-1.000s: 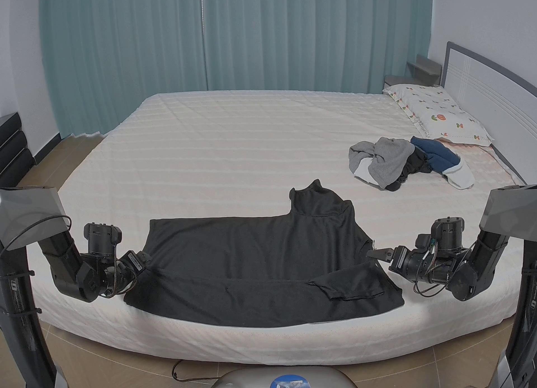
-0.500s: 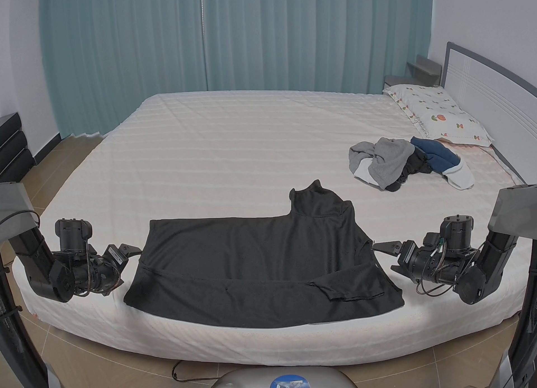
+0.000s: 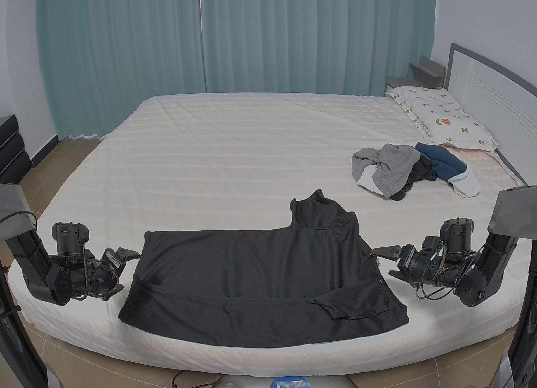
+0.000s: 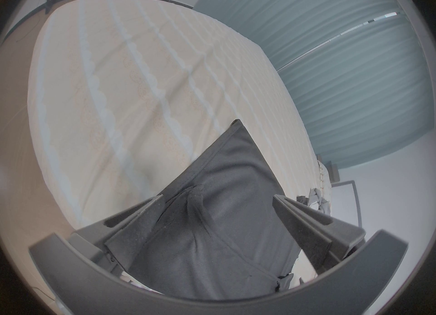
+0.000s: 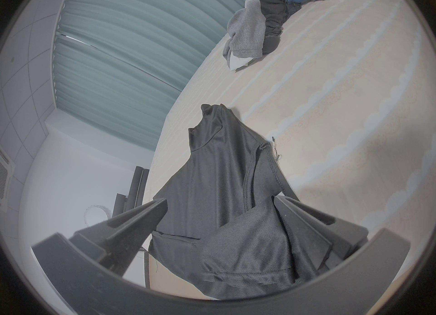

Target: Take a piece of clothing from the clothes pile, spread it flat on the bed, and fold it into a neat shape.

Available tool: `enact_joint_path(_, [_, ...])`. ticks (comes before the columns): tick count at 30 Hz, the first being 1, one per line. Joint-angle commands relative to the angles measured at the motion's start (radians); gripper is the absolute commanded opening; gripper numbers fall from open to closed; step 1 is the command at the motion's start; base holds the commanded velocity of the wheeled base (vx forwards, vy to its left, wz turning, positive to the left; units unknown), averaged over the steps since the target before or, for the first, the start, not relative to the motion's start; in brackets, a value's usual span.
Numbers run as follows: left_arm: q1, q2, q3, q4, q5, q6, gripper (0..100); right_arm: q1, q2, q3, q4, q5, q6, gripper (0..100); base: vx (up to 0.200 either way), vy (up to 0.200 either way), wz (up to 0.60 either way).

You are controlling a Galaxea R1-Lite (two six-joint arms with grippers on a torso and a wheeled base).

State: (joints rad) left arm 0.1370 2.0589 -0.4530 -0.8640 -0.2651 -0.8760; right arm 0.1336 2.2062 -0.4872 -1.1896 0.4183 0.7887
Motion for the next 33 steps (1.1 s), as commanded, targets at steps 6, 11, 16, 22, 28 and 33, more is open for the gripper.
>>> enact_joint_path(6, [-0.005, 0.001, 0.004, -0.001, -0.009, -0.035, 100, 0.009, 0.003, 0.007, -0.001, 0.000, 0.000, 100, 0.000, -0.067, 0.00])
enact_joint_path(11, [-0.007, -0.003, 0.014, -0.001, -0.006, -0.029, 100, 0.012, 0.010, 0.009, -0.001, -0.001, -0.005, 100, 0.000, -0.160, 0.00])
enact_joint_path(16, [-0.007, -0.011, 0.028, 0.000, -0.003, -0.017, 100, 0.012, 0.009, 0.013, -0.001, -0.001, -0.006, 100, 0.000, 0.000, 0.00])
enact_joint_path(22, [-0.008, -0.003, 0.025, 0.007, 0.000, 0.068, 100, 0.015, 0.006, 0.013, -0.001, -0.003, -0.009, 100, 0.000, 0.000, 0.00])
enact_joint_path(28, [-0.020, 0.007, 0.007, 0.008, 0.007, 0.069, 100, 0.027, 0.007, 0.013, -0.001, -0.004, -0.011, 100, 0.000, 0.000, 0.00])
enact_joint_path(33, [-0.022, 0.055, -0.038, 0.010, 0.007, 0.068, 100, 0.043, 0.010, 0.013, -0.001, -0.006, -0.011, 100, 0.000, 0.000, 0.00])
